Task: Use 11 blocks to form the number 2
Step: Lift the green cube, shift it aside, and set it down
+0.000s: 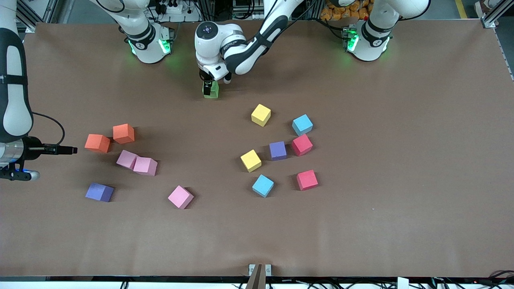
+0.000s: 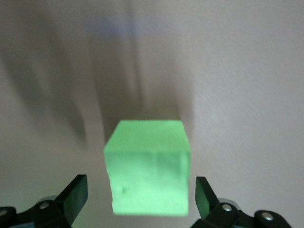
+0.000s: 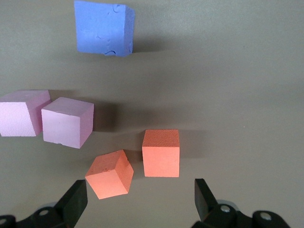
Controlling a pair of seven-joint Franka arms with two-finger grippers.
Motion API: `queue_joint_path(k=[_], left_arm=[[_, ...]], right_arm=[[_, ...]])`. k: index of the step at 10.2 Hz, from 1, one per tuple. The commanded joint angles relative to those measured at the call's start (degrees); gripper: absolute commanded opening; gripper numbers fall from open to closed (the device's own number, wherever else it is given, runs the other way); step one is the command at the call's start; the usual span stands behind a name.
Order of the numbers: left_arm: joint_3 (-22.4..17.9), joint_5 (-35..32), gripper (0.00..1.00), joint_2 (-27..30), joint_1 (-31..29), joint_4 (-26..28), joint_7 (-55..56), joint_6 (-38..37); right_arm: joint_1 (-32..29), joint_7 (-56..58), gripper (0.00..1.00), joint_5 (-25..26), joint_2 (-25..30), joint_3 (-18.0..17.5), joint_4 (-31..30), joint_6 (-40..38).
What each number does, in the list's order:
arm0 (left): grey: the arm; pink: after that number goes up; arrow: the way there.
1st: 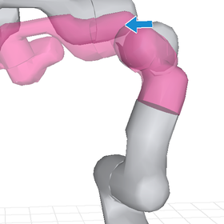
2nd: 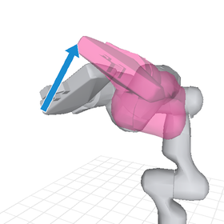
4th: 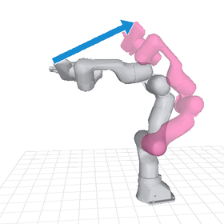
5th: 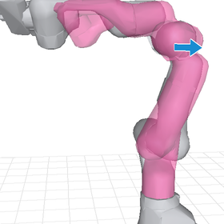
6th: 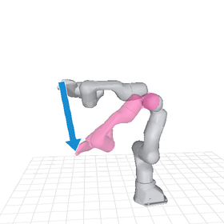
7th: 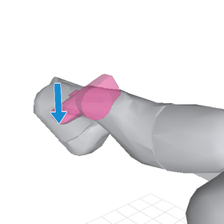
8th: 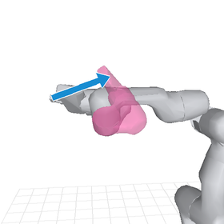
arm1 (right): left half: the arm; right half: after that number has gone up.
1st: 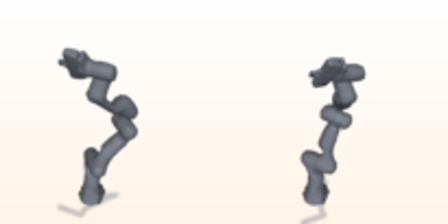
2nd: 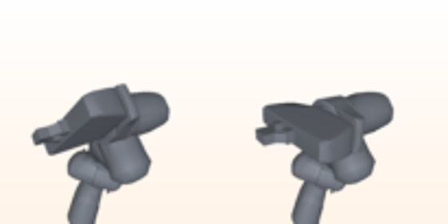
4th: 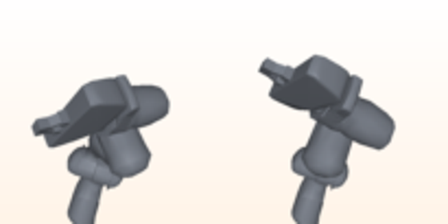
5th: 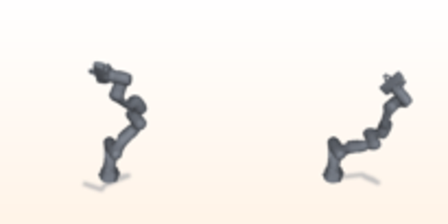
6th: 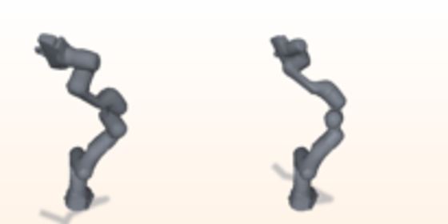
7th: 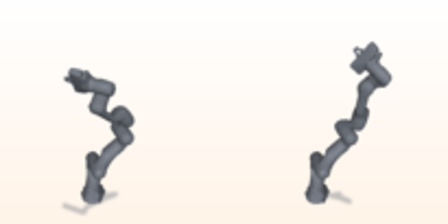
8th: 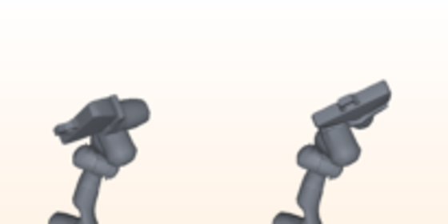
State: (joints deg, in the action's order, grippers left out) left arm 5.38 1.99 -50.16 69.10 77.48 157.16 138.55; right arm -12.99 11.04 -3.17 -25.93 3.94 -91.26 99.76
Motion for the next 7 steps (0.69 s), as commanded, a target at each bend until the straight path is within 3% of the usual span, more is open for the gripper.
queue_joint_path(k=[1, 4, 7], left_arm=[[-0.37, -2.52, 1.00, 3.30, -0.10, 0.13, 5.27, -3.89], [-0.28, -2.43, 0.99, 7.51, -1.50, 0.65, 3.17, -8.71], [-0.11, -1.64, 1.00, 13.32, -6.94, 2.67, -9.81, -19.52]], right_arm=[[-0.28, 0.65, 1.00, 0.62, -0.09, -0.43, 0.74, -0.79], [-0.37, 0.74, 1.00, 0.62, -0.09, -0.51, 0.74, -0.79], [-0.37, 0.74, 1.00, 0.62, -0.09, -0.51, 0.74, -0.79]])
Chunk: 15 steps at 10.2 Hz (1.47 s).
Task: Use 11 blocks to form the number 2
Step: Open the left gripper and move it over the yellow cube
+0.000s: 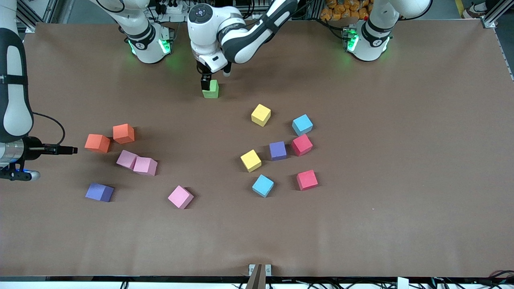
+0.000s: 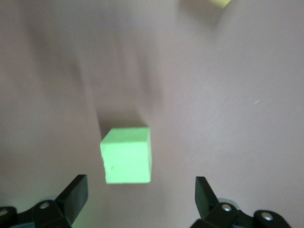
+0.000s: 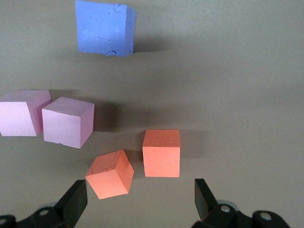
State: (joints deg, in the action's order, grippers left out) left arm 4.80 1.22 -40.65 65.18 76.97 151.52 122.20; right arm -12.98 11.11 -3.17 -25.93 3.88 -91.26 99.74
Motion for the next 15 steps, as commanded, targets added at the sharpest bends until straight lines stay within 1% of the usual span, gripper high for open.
queue_joint_path(k=[1, 2, 4, 5, 7, 9, 10, 11, 12, 14, 15], left_arm=[[0.39, -0.87, 1.00, 5.30, -5.65, 5.45, -6.92, -3.19], [0.47, -0.87, 0.99, 7.49, -9.33, 7.73, -11.03, -3.19], [0.56, -0.87, 1.00, 13.72, -16.10, 15.71, -24.53, -2.67], [0.65, -0.87, 1.00, 15.32, -19.97, 18.10, -30.61, -2.15], [0.74, -0.87, 1.00, 15.43, -24.12, 19.44, -38.72, -2.05], [0.91, -0.87, 1.00, 14.20, -24.84, 19.97, -45.06, 1.09], [0.91, -0.87, 1.00, 14.11, -24.49, 22.32, -45.00, 3.98], [1.00, -0.78, 1.00, 14.54, -24.31, 26.61, -44.22, 8.97], [3.09, -0.87, 1.00, 14.55, -24.05, 29.96, -42.56, 13.63], [5.47, -1.57, 1.00, 14.55, -23.79, 32.35, -41.48, 15.17], [5.74, -1.57, 1.00, 14.11, -23.44, 32.45, -41.48, 15.35]], right_arm=[[-0.38, 0.66, 1.00, 0.62, -0.09, -0.46, 0.73, -0.78], [-0.38, 0.66, 1.00, 0.62, -0.09, -0.46, 0.73, -0.78], [-0.38, 0.66, 1.00, 0.62, 0.00, -0.46, 0.73, -0.78], [-0.30, 0.66, 1.00, 0.62, 0.00, -0.46, 0.82, -0.78], [-0.64, 1.10, 1.00, 0.62, 0.00, -0.37, 0.73, -0.69], [-0.74, 1.37, 1.00, 0.62, 0.00, -0.46, 0.73, -0.69], [-0.56, 1.37, 1.00, 0.62, 0.00, -0.46, 0.82, -0.69], [-0.47, 1.28, 1.00, 0.62, 0.00, -0.46, 0.73, -0.69], [-0.56, 1.37, 1.00, 0.62, 0.00, -0.46, 0.73, -0.69], [-0.47, 1.37, 1.00, 0.62, 0.00, -0.46, 0.82, -0.69], [-0.38, 1.37, 1.00, 0.62, 0.00, -0.46, 0.82, -0.69]])
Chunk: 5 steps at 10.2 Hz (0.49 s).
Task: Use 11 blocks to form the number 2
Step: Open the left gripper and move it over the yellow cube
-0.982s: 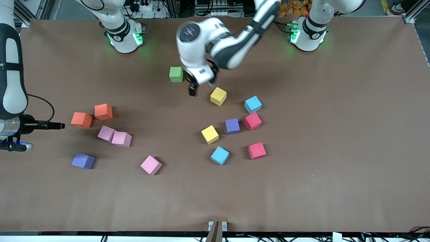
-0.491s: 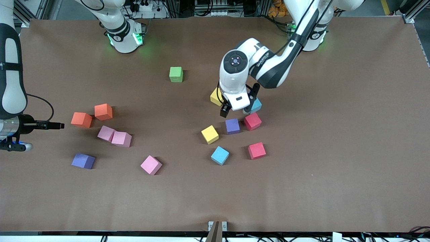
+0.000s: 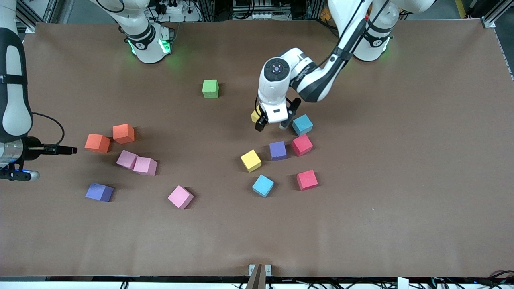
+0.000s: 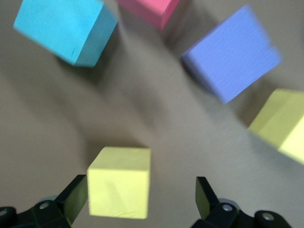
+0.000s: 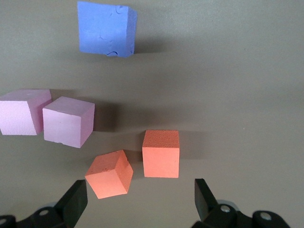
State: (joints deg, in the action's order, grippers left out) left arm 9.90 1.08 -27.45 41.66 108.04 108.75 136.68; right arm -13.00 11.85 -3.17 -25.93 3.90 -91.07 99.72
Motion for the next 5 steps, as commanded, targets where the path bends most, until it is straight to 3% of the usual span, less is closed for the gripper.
queue_joint_path(k=[1, 5], left_arm=[[0.73, -1.43, 1.00, 0.99, 1.04, 1.56, 1.37, 0.78], [0.56, -1.52, 1.00, -1.37, 2.11, 2.69, 1.37, 3.32]], right_arm=[[-0.27, 0.63, 1.00, 0.45, 0.00, -0.56, 0.71, -0.58], [6.21, -2.00, 1.00, -0.43, -0.96, -0.83, 1.07, 3.53]])
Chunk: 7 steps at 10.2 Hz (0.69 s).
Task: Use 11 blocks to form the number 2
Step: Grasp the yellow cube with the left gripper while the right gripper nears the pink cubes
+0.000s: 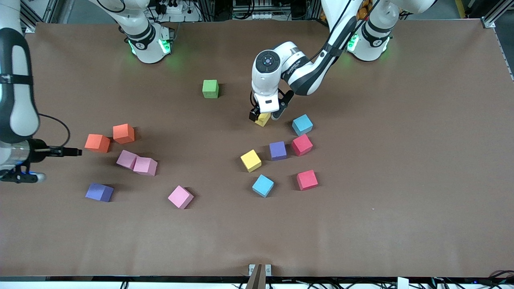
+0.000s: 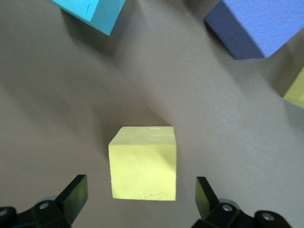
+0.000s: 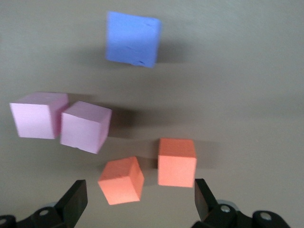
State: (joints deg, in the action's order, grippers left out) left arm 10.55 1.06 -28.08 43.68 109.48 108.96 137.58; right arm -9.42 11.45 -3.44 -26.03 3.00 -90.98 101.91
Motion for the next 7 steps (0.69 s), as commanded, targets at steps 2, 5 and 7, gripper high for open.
queue_joint_path(k=[2, 5, 7], left_arm=[[-0.09, -2.90, 1.00, -0.75, 0.09, 2.23, 1.17, 3.05], [-0.09, -3.17, 1.00, -2.06, 0.35, 2.14, 2.66, 5.68], [-0.35, -3.17, 1.00, -3.21, 1.14, 2.23, 3.10, 7.62]], right_arm=[[4.14, -2.30, 1.00, -1.12, -3.06, 0.08, 0.98, 3.37], [8.88, -1.70, 1.00, -3.24, -4.56, 0.08, 1.06, 7.15], [12.39, -1.95, 1.00, -3.06, -4.21, 0.08, 2.11, 6.73]])
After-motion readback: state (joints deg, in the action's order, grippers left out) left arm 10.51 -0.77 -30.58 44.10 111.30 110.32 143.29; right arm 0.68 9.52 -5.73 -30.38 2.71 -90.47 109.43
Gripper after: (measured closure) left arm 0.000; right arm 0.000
